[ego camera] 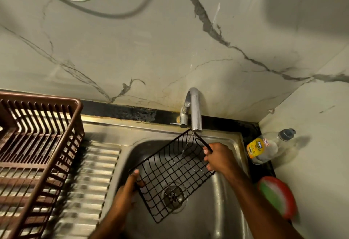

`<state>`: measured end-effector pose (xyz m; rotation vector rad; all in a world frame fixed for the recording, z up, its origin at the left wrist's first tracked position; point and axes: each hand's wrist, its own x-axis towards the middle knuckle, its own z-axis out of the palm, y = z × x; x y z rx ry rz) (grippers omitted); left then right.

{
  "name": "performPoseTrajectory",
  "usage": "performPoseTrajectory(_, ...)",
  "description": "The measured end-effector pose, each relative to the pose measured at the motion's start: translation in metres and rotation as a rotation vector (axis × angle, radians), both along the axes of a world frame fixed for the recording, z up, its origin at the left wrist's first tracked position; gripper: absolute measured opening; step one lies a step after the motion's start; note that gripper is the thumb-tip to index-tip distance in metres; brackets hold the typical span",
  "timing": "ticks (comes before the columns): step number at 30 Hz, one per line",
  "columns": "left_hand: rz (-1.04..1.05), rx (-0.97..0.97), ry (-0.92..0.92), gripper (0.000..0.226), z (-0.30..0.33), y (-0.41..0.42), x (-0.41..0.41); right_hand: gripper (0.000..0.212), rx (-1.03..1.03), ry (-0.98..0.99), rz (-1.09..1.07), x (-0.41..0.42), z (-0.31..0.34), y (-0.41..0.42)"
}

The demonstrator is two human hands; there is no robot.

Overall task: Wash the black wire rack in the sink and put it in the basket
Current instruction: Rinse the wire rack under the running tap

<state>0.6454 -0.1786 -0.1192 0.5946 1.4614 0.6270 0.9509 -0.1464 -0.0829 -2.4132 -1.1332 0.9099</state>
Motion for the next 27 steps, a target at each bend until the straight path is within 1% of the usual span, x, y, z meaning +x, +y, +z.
performPoseTrajectory(3, -0.157, 0.022, 0.173, 0.077, 0.013, 0.023, -0.008, 0.018, 0.043, 0.086, -0.048, 0.005, 0.006, 0.013)
performPoseTrajectory(5, -0.276, 0.099, 0.236, 0.093, 0.015, 0.038, -0.011, 0.017, 0.055, 0.076, -0.039, 0.011, 0.012, 0.019)
performPoseTrajectory(7, -0.363, 0.149, 0.163, 0.102, 0.021, 0.05, -0.008, 0.014, 0.045, 0.046, 0.016, 0.015, 0.018, 0.022)
performPoseTrajectory(9, -0.45, 0.098, 0.05, 0.113, 0.024, 0.059, 0.001, 0.015, 0.016, 0.051, 0.095, 0.013, 0.02, 0.025)
performPoseTrajectory(10, -0.51, 0.071, -0.003, 0.115, 0.023, 0.061, 0.008, 0.017, -0.003, 0.059, 0.151, 0.008, 0.021, 0.026)
performPoseTrajectory(11, -0.566, 0.06, -0.076, 0.113, 0.024, 0.061, 0.018, 0.019, -0.021, 0.07, 0.211, 0.002, 0.021, 0.027)
performPoseTrajectory(12, -0.596, 0.061, -0.146, 0.104, 0.023, 0.058, 0.027, 0.021, -0.035, 0.076, 0.272, -0.005, 0.022, 0.029)
performPoseTrajectory(14, -0.592, 0.097, -0.267, 0.087, 0.019, 0.05, 0.047, 0.023, -0.051, 0.043, 0.383, -0.017, 0.022, 0.032)
performPoseTrajectory(15, -0.563, 0.096, -0.305, 0.087, 0.016, 0.046, 0.057, 0.021, -0.061, 0.005, 0.428, -0.02, 0.023, 0.033)
performPoseTrajectory(17, -0.451, 0.074, -0.302, 0.091, 0.013, 0.04, 0.069, 0.018, -0.086, -0.108, 0.512, -0.025, 0.026, 0.037)
performPoseTrajectory(18, -0.386, 0.059, -0.278, 0.091, 0.013, 0.039, 0.073, 0.02, -0.099, -0.2, 0.557, -0.027, 0.028, 0.039)
performPoseTrajectory(20, -0.274, 0.03, -0.243, 0.08, 0.01, 0.041, 0.077, 0.032, -0.082, -0.426, 0.605, -0.033, 0.031, 0.038)
performPoseTrajectory(21, -0.241, 0.022, -0.226, 0.077, 0.008, 0.044, 0.078, 0.04, -0.028, -0.509, 0.59, -0.038, 0.033, 0.034)
performPoseTrajectory(22, -0.216, 0.02, -0.206, 0.076, 0.007, 0.046, 0.078, 0.045, 0.047, -0.551, 0.563, -0.045, 0.035, 0.028)
performPoseTrajectory(23, -0.198, 0.024, -0.191, 0.076, 0.006, 0.047, 0.079, 0.042, 0.138, -0.543, 0.552, -0.055, 0.035, 0.02)
performPoseTrajectory(24, -0.181, 0.026, -0.186, 0.075, 0.007, 0.049, 0.08, 0.037, 0.19, -0.477, 0.573, -0.067, 0.036, 0.013)
performPoseTrajectory(25, -0.17, 0.035, -0.19, 0.075, 0.008, 0.049, 0.081, 0.032, 0.187, -0.4, 0.622, -0.08, 0.036, 0.009)
performPoseTrajectory(27, -0.183, 0.06, -0.208, 0.068, 0.011, 0.048, 0.088, 0.034, 0.091, -0.265, 0.73, -0.101, 0.027, 0.012)
